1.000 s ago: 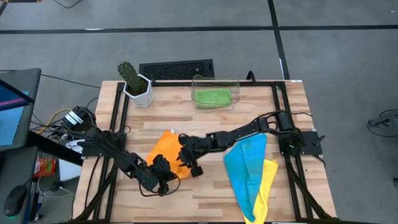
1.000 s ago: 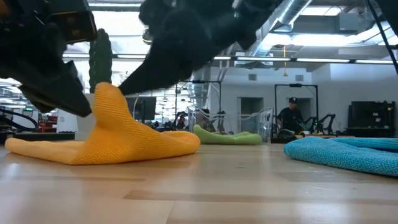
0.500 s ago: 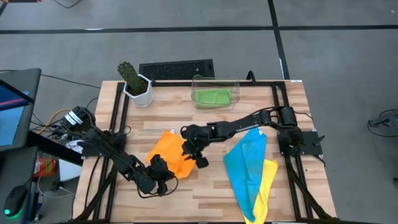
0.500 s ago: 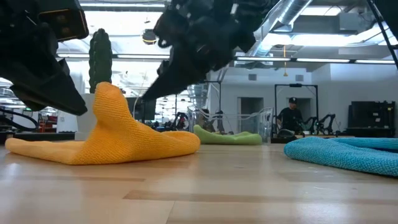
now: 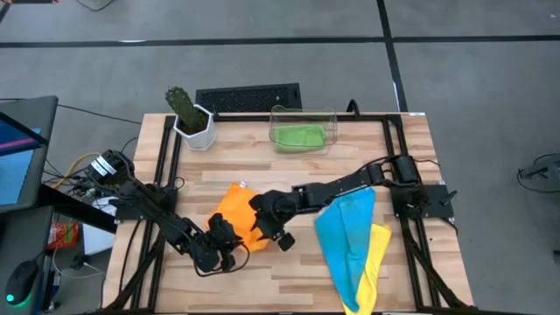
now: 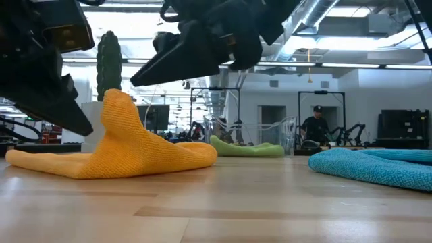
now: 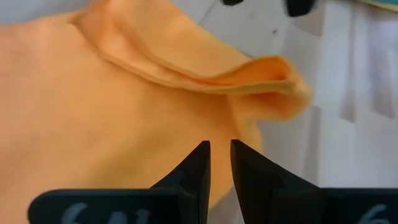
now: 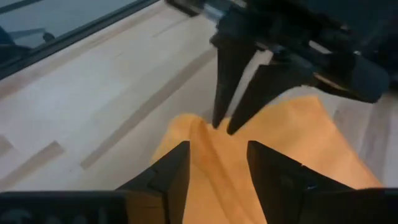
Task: Fold microfiber towels
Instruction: Fold the orange towel
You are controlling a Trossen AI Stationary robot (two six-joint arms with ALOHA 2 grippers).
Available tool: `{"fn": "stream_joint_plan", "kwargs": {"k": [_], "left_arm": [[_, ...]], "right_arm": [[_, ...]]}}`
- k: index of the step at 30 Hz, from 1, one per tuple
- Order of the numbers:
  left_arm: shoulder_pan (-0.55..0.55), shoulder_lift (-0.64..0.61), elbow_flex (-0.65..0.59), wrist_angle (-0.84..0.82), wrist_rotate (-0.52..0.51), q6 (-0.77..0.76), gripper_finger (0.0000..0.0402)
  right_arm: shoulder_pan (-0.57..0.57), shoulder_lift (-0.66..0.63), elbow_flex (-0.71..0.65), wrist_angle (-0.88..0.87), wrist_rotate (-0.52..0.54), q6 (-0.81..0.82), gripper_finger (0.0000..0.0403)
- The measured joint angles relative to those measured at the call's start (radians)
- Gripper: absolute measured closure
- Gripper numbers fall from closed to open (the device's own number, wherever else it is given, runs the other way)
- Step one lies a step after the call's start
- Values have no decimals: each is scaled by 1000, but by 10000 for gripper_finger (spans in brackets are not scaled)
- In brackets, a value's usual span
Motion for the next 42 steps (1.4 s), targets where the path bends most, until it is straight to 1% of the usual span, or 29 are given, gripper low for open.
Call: {"fn": "stream_joint_plan", "kwargs": {"k": [3,5,7,9,13,15,20,24,26,28,30,34,35,36,38,42], "left_arm": [[0,0,-6,-24,-57,-13,347],[5,0,-31,-18,-87,-44,347],[11,0,-55,-9,-84,-88,347],[14,0,-73,14,-77,-114,347],[15,0,-101,111,-54,-89,347],[15,0,-102,111,-53,-84,347],[27,3,-102,110,-65,-68,347],[52,42,-103,127,-38,-59,347],[65,73,-102,153,-4,-59,347],[75,95,-102,160,7,-60,347],[83,108,-99,169,4,-62,347],[97,110,-100,180,9,-24,347],[101,111,-99,185,12,-5,347],[106,111,-98,188,18,17,347],[115,111,-97,198,34,68,347],[141,112,-96,207,51,113,347]], "right_arm": [[3,7,0,0,-5,0,203],[10,20,1,-4,-8,4,199],[20,22,-2,-9,-9,12,197],[29,30,3,25,-9,15,197],[42,46,-1,48,-6,25,201],[42,60,4,83,-4,26,204],[38,85,3,86,-2,52,210],[39,89,0,79,-3,59,216],[39,89,1,82,-3,62,228],[39,89,1,77,-3,62,251],[39,89,1,77,-3,62,286],[39,89,14,69,-2,81,373],[39,89,16,70,0,81,384],[39,89,18,69,9,81,387],[39,89,27,68,40,85,379],[32,89,46,69,44,84,370]]}}
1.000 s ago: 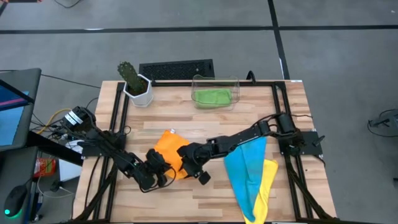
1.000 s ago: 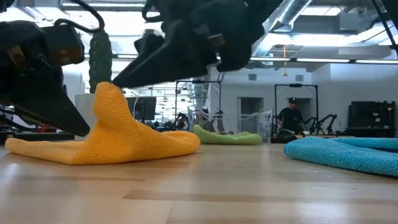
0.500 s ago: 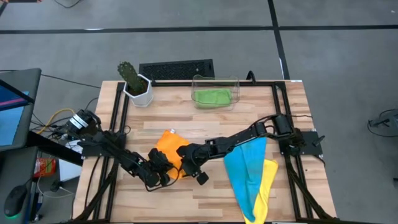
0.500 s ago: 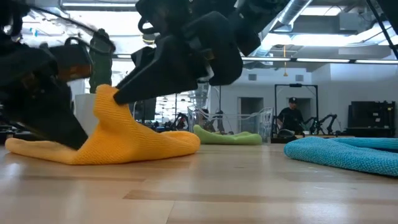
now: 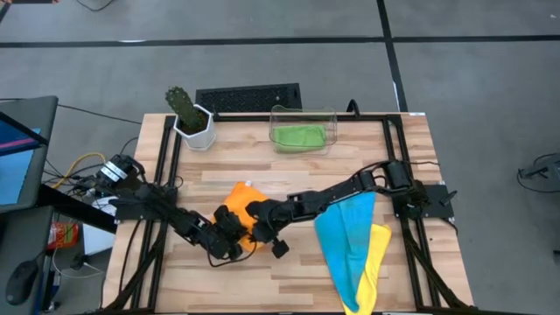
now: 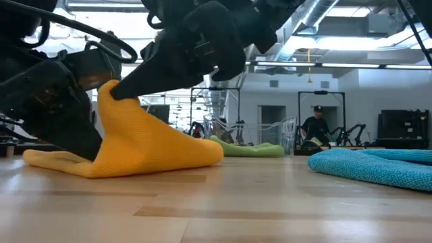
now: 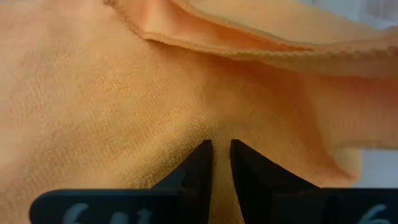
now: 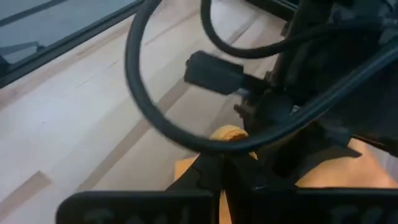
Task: Fold microfiber towels
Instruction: Fold the orange towel
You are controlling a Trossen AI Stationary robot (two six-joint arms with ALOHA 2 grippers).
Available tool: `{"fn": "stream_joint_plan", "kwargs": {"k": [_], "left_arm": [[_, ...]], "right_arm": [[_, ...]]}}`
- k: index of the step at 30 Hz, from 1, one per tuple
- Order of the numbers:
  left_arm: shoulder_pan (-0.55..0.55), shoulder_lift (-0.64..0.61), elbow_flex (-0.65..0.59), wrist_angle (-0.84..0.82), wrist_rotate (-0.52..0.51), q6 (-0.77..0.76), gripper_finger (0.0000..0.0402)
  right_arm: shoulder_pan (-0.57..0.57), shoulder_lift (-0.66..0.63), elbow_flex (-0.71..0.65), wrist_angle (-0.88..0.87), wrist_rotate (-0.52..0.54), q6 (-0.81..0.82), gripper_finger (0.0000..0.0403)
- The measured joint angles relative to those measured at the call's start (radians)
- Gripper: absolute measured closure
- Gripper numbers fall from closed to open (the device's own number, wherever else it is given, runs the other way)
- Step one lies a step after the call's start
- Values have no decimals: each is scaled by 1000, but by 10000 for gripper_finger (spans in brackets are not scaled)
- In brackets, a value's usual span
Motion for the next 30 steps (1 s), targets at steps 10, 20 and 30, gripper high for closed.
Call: {"fn": "stream_joint_plan", "kwargs": {"k": [10,20,30], "left_arm": [[26,2,20,7,33,51,347],[26,2,23,46,108,57,347],[27,1,23,63,170,42,347]], "right_arm": [[2,47,-1,63,-49,-18,373],[-13,92,3,127,-52,-7,347],[-22,84,13,84,-37,-5,333]]}}
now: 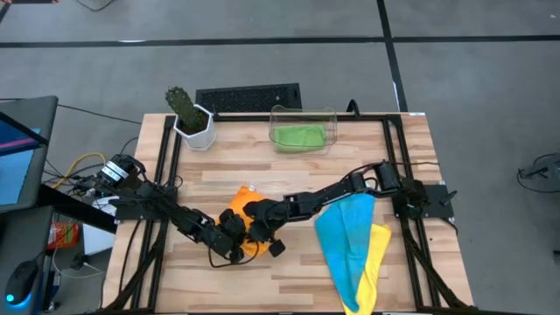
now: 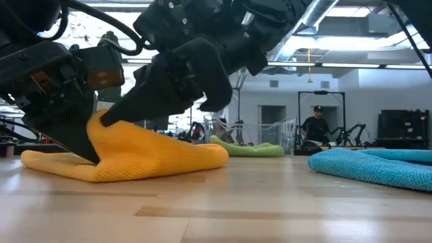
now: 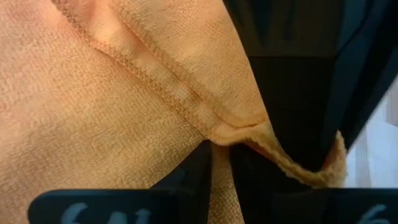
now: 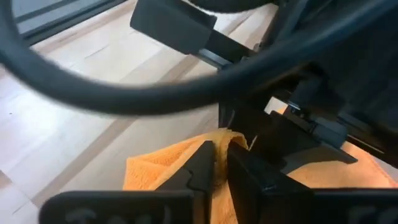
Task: Fold microfiber towels
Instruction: Fold the orange towel
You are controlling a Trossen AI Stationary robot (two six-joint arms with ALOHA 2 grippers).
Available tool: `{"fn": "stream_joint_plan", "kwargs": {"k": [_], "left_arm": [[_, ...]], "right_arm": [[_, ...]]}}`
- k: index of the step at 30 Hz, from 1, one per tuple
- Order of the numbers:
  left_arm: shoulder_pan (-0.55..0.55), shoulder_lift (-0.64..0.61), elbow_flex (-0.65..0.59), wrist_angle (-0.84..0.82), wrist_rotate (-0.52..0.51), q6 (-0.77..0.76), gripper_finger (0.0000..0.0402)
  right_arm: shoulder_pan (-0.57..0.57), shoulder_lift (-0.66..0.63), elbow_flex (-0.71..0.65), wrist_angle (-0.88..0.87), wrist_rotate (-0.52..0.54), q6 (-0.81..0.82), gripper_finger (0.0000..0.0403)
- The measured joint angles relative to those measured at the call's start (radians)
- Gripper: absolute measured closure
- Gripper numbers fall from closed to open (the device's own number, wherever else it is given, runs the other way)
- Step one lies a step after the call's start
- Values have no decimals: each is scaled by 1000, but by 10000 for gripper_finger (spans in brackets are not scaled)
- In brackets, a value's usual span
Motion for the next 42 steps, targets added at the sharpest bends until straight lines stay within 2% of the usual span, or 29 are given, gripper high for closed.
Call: {"fn": "stream_joint_plan", "kwargs": {"k": [3,10,13,25,32,36,42], "left_arm": [[0,0,0,0,5,0,347],[0,-6,1,-5,35,19,347],[0,-27,1,-39,56,26,347],[22,-158,0,-282,46,152,347],[24,-151,-1,-301,82,171,347],[24,-150,0,-304,80,179,347],[24,-150,0,-317,71,191,347]], "right_arm": [[1,-5,47,-74,11,0,303],[-12,-10,145,-239,4,2,200],[-39,-29,155,-302,-24,26,182],[-155,-94,150,-521,-81,36,204],[-160,-91,53,-474,-65,-9,214],[-152,-90,-22,-400,2,-26,219],[-174,-90,-40,-336,40,-5,223]]}}
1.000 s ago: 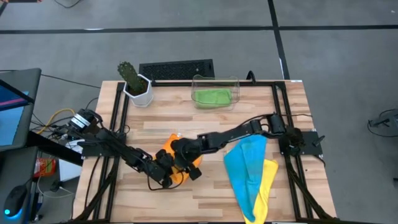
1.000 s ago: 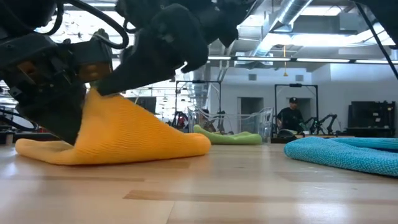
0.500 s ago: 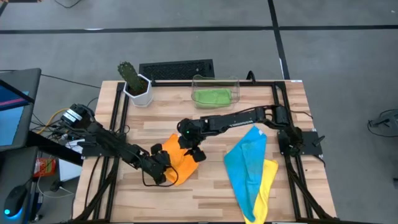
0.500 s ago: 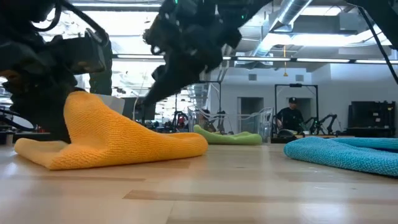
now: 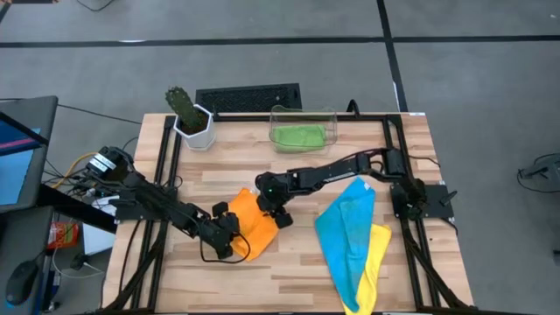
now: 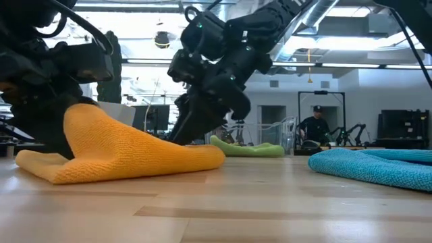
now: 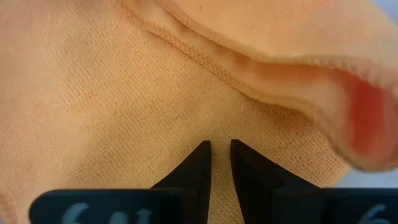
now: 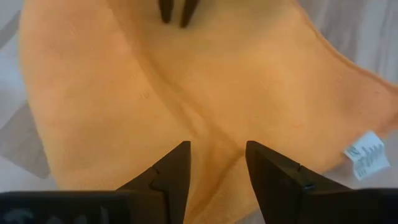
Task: Fold microfiber towels
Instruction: Fold the orange towel
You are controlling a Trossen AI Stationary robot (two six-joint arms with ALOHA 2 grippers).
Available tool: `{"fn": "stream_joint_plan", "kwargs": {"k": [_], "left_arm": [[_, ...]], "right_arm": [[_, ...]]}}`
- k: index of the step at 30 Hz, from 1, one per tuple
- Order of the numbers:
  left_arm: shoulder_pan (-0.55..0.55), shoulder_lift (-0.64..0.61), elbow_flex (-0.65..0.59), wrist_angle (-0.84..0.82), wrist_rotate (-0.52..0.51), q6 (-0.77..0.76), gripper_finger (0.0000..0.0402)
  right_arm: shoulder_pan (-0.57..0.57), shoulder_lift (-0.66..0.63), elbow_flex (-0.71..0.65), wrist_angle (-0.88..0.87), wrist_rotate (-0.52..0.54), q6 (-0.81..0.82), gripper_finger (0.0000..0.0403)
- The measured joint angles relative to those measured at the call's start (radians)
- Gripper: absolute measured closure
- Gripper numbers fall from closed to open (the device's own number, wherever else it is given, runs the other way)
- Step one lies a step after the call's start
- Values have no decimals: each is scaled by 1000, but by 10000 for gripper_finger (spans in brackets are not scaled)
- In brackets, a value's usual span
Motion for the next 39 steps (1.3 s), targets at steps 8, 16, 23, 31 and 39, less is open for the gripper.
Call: {"fn": "stream_joint_plan", "kwargs": {"k": [8,16,23,31,39], "left_arm": [[0,0,0,-7,-8,-1,347],[0,0,0,-15,-34,-3,347],[0,0,0,-17,-40,-4,347],[0,0,0,-20,-39,-8,347],[0,0,0,-25,-38,-8,347]], "right_arm": [[-3,0,-2,12,-6,13,218],[9,0,-22,35,-6,-18,236],[7,0,-22,35,-6,-16,302],[10,30,-19,14,-5,-13,392],[-11,-5,5,4,18,32,396]]}}
